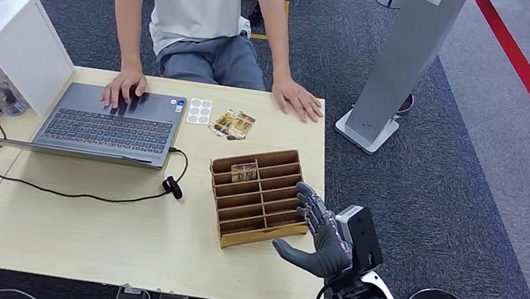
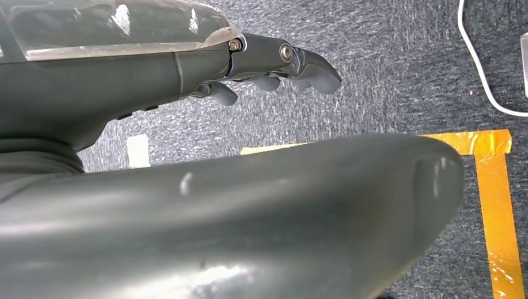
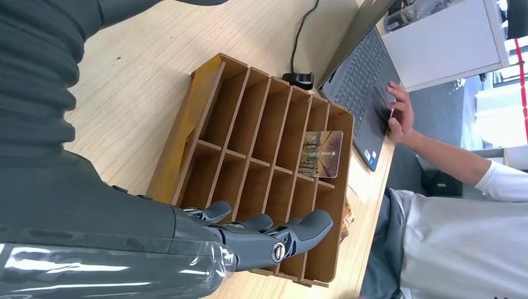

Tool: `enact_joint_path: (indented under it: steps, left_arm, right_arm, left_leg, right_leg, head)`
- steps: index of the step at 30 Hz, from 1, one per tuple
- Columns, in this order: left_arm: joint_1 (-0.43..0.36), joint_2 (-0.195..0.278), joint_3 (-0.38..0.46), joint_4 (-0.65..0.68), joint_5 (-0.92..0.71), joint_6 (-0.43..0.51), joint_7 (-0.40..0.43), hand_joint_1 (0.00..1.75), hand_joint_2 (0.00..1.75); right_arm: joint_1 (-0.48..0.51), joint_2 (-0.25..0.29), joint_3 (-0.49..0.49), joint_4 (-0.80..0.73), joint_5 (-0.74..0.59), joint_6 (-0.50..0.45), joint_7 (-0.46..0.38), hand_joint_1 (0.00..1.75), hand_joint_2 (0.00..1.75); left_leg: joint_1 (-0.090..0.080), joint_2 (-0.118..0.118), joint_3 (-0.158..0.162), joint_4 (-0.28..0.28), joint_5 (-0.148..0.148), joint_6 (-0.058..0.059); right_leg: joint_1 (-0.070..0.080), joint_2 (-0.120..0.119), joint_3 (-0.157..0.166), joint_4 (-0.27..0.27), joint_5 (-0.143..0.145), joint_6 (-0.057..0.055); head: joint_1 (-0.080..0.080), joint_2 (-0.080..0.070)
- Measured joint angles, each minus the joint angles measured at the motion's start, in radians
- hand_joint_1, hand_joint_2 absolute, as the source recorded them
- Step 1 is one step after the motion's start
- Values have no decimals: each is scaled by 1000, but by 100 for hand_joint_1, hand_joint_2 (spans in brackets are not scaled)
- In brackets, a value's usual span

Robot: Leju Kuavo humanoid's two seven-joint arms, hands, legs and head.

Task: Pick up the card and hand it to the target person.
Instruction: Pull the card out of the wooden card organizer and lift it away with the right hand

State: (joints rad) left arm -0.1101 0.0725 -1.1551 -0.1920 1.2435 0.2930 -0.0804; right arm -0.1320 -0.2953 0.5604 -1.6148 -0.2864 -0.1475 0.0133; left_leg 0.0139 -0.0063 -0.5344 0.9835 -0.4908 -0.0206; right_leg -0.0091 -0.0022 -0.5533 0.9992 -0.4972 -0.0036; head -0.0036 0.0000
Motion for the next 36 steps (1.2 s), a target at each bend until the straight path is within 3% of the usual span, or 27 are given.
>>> enact_joint_path:
  steps: [3,7,12,17,22,30,34,36]
  left_arm:
    - [0,0,0,0,0,0,-7,0,0]
    - [0,0,0,0,-5,-8,-24,0,0]
    - [0,0,0,0,-23,-15,-15,0,0]
    - [-1,0,0,0,-32,-18,-8,0,0]
    - [-4,0,0,0,-36,-21,-24,0,0]
    - [-6,0,0,0,-47,-31,-26,0,0]
    - [-6,0,0,0,-45,-32,-26,0,0]
    - [-6,0,0,0,-42,-32,-26,0,0]
  right_arm:
    - [-7,0,2,3,3,1,1,1,175]
    - [-32,0,8,6,102,-28,37,165,175]
    - [-120,0,37,-2,558,-101,225,150,175]
    - [-239,15,94,-5,916,-23,352,146,175]
    - [-364,62,166,56,1036,44,375,139,175]
    - [-502,150,271,261,1136,21,375,134,175]
    - [-537,190,312,366,1166,5,376,80,175]
    - [-549,207,328,413,1179,-5,378,80,175]
  left_leg:
    - [0,0,0,0,0,0]
    - [0,0,0,0,0,0]
    - [0,0,0,0,1,1]
    - [0,0,0,0,1,0]
    - [0,0,-1,0,2,0]
    - [0,0,-2,0,2,0]
    - [0,-1,-2,0,2,0]
    - [0,-1,-2,0,2,0]
  right_leg:
    - [0,0,0,0,0,0]
    - [0,0,0,0,0,0]
    - [0,0,0,0,1,1]
    - [0,0,0,1,1,0]
    - [0,0,0,1,1,0]
    - [0,-1,0,1,1,0]
    - [0,-1,-1,1,1,0]
    - [0,-1,-1,1,1,0]
  head:
    - [0,0]
    - [0,0]
    - [-1,0]
    - [1,0]
    - [-1,0]
    - [0,0]
    - [1,0]
    - [1,0]
